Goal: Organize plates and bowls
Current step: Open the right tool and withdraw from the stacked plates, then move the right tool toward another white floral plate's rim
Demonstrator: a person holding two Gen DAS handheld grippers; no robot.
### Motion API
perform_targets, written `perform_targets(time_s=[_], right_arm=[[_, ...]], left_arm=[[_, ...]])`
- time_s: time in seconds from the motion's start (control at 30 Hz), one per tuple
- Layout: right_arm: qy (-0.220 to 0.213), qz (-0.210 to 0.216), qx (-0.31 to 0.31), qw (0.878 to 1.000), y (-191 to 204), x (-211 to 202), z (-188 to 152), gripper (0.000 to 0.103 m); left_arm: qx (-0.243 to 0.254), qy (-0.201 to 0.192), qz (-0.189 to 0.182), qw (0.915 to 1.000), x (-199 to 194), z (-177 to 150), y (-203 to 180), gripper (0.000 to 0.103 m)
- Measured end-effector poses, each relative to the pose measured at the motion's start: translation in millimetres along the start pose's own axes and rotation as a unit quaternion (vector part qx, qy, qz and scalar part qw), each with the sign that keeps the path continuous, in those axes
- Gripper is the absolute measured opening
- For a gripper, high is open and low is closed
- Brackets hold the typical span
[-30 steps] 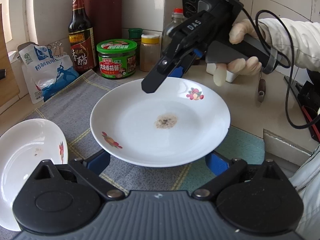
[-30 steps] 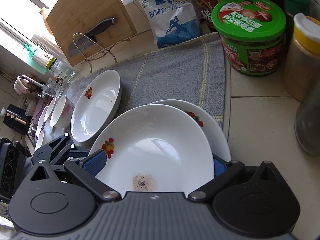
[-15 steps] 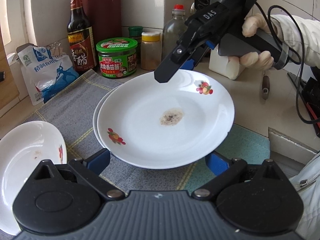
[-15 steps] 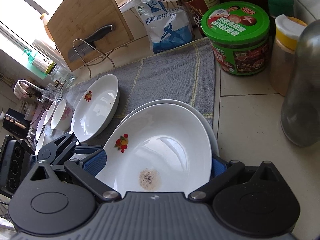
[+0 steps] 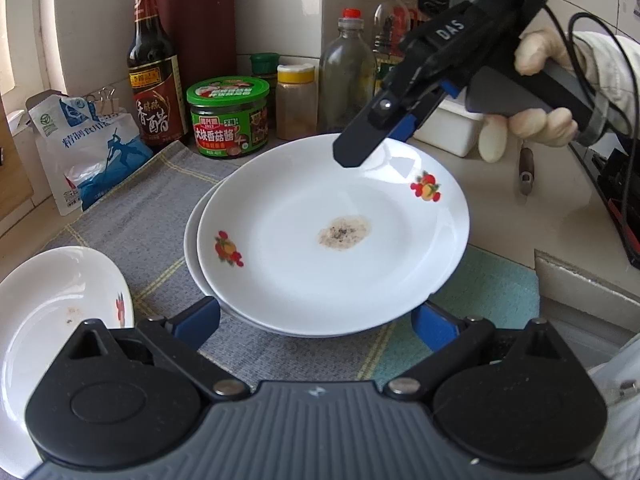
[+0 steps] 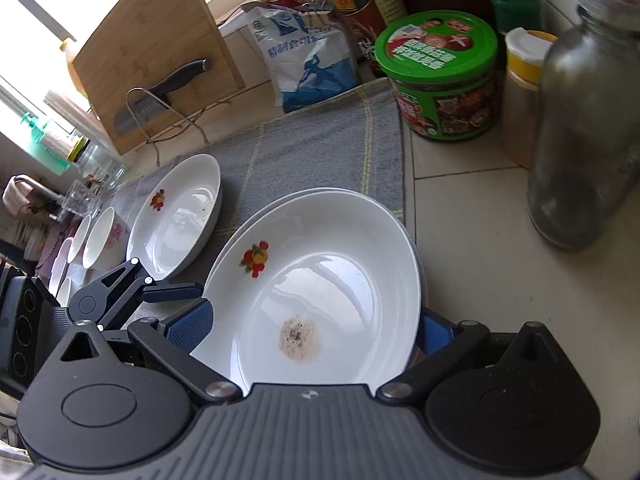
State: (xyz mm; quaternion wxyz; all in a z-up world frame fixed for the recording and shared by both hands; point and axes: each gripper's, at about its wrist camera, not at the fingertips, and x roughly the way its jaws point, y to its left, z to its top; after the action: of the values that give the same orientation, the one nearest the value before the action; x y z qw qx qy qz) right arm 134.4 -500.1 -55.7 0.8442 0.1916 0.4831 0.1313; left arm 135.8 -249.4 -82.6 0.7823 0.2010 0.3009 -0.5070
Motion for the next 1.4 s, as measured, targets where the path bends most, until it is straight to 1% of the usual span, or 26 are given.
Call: perform_targets(time_s=[0.17, 0.33, 0.4, 0.5, 0.57, 0.63, 0.7, 0.8, 0.87, 1.0, 1.07, 1.17, 1.27, 1.3, 1.4], right_arm=[[-0.007, -0.022, -0.001, 1.000, 7.3, -3.6, -8.7, 0.103], [-0.011, -0.044, 0.014, 0.999, 9.8, -6.0, -17.9, 0.103], [-0.015, -0.046, 0.020, 0.999, 10.2, -7.5, -22.0, 0.103], [-0.027, -0.055, 0.016, 0.998, 17.0, -14.0, -26.3, 0.103], [-0.042, -0.067, 0.005, 0.997, 25.9, -19.7, -27.4, 0.103], [-0.061, -0.085, -0.013, 0.994, 38.3, -25.2, -29.2, 0.103], [-0.085, -0.116, -0.040, 0.989, 54.3, -28.0, -32.5, 0.103], [-0.109, -0.173, -0.094, 0.974, 81.8, -23.1, -40.7, 0.103], [-0.111, -0.191, -0.123, 0.967, 96.2, -17.1, -44.5, 0.103], [-0.114, -0.181, -0.158, 0.964, 122.1, -6.3, -50.9, 0.103], [-0.118, -0.178, -0.170, 0.962, 131.5, -1.4, -50.2, 0.103], [-0.124, -0.166, -0.177, 0.962, 143.0, 3.6, -46.7, 0.103], [-0.135, -0.169, -0.203, 0.955, 157.9, 7.5, -45.9, 0.103], [-0.138, -0.172, -0.210, 0.953, 161.8, 8.9, -45.3, 0.103], [-0.141, -0.162, -0.225, 0.950, 170.5, 11.4, -43.6, 0.103]], left_arm=[[-0.011, 0.000, 0.003, 0.9999, 1.3, -0.3, -1.8, 0.101], [-0.013, -0.010, -0.003, 0.9999, -2.3, -0.3, -2.0, 0.101], [-0.012, -0.011, -0.004, 0.9999, -3.2, 0.1, -2.2, 0.101], [-0.022, -0.027, -0.005, 0.9994, -10.9, 2.0, 0.8, 0.101], [-0.029, -0.038, 0.001, 0.9988, -19.7, 4.3, 2.9, 0.101], [-0.031, -0.048, 0.017, 0.9982, -30.6, 5.1, 4.1, 0.101], [-0.036, -0.056, 0.033, 0.9972, -41.4, 3.8, 5.6, 0.102], [-0.055, -0.065, 0.059, 0.9947, -59.4, -3.6, 9.3, 0.102], [-0.073, -0.066, 0.079, 0.9920, -70.6, -11.6, 12.5, 0.102], [-0.102, -0.055, 0.130, 0.9847, -88.7, -31.7, 24.8, 0.102], [-0.112, -0.041, 0.162, 0.9796, -92.8, -42.4, 31.4, 0.102], [-0.133, -0.019, 0.196, 0.9713, -94.6, -57.1, 42.3, 0.102], [-0.139, 0.009, 0.219, 0.9657, -86.0, -69.0, 51.2, 0.102], [-0.142, 0.013, 0.219, 0.9653, -83.4, -71.8, 53.2, 0.102], [-0.153, 0.008, 0.214, 0.9649, -79.0, -76.4, 57.7, 0.102]])
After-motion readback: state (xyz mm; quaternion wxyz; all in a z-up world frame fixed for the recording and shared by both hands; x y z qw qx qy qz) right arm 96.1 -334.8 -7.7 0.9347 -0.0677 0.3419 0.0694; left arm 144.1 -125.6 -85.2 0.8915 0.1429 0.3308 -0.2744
